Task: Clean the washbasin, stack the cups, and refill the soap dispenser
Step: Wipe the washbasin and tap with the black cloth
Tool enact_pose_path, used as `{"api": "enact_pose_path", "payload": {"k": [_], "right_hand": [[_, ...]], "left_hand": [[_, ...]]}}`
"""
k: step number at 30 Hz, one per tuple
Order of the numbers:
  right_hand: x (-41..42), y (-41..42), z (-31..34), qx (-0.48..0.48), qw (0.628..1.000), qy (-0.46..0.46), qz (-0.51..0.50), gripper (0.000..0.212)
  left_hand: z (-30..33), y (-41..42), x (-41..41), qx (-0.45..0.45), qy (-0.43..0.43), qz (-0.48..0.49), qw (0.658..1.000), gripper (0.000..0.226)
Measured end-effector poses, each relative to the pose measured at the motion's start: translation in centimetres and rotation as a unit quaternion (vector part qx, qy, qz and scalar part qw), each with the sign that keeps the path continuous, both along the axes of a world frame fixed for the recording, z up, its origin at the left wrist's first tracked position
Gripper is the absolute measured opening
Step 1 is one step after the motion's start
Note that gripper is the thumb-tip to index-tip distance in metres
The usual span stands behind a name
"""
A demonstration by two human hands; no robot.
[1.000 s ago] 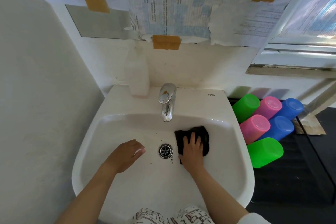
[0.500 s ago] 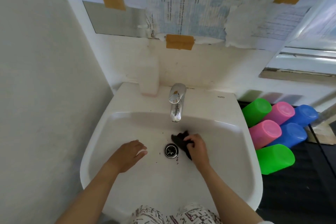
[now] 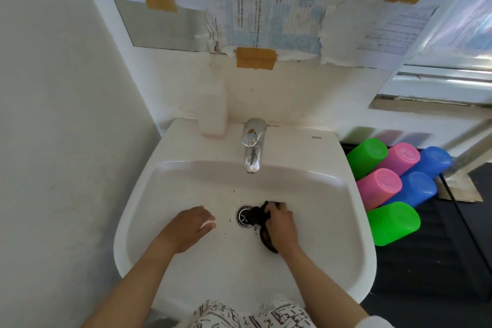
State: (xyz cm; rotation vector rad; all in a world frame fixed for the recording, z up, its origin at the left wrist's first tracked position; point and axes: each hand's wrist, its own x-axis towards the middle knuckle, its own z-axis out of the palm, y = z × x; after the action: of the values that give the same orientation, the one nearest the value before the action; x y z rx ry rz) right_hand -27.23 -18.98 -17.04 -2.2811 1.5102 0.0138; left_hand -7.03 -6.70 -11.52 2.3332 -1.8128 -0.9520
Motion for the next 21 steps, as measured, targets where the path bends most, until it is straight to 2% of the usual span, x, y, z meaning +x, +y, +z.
{"api": "enact_pose_path", "payload": {"k": [2,3,5,8,10,12,13,15,17,18,19,21], "right_hand": [[-1.0,-1.3,0.7,-0.027,0.995,-0.061,-0.068,0.034],[-1.8,-2.0,1.1,-0.086,0.989,-0.074,-0.096,0.034],[-3.8,-2.7,1.4,-0.17,0.981,-0.026,-0.09,0.04],[-5.3,-2.5,1.9,-0.214,0.975,0.046,-0.043,0.054],[-4.9,-1.6,1.9,-0.154,0.986,0.062,0.006,0.055],[-3.6,0.1,1.1,-0.025,0.996,0.064,0.053,0.049],[-2.9,0.9,0.8,0.034,0.994,0.071,0.072,0.047],[-2.0,1.9,0.2,0.068,0.993,0.054,0.082,0.046],[-2.1,1.9,0.8,0.021,0.999,0.022,0.043,0.045],[-2.4,1.4,1.2,-0.037,0.999,0.0,0.011,0.045],[-2.9,0.7,1.9,-0.091,0.996,0.001,-0.014,0.045],[-4.5,-0.5,2.9,-0.166,0.984,0.042,-0.045,0.048]], "left_hand": [[-0.1,0.1,-0.1,-0.003,-0.005,-0.004,1.0,0.076],[-0.2,0.2,-0.2,-0.002,-0.01,-0.007,1.0,0.064],[-0.4,0.5,-0.3,0.007,-0.01,-0.008,1.0,0.053],[-0.6,0.7,-0.5,0.014,-0.002,-0.008,1.0,0.073],[-0.9,0.6,-0.9,0.006,-0.007,-0.015,1.0,0.053],[-1.0,0.5,-1.3,-0.008,-0.006,-0.024,1.0,0.041],[-1.0,0.5,-1.4,-0.012,-0.007,-0.029,0.999,0.041],[-0.6,0.5,-1.4,-0.008,-0.007,-0.035,0.999,0.053],[-0.1,0.7,-1.2,-0.01,0.003,-0.025,1.0,0.081],[0.1,0.9,-1.1,-0.012,0.006,-0.025,1.0,0.089],[0.1,1.0,-1.0,-0.017,0.003,-0.026,1.0,0.087],[-0.1,1.2,-1.0,-0.02,-0.008,-0.027,0.999,0.059]]}}
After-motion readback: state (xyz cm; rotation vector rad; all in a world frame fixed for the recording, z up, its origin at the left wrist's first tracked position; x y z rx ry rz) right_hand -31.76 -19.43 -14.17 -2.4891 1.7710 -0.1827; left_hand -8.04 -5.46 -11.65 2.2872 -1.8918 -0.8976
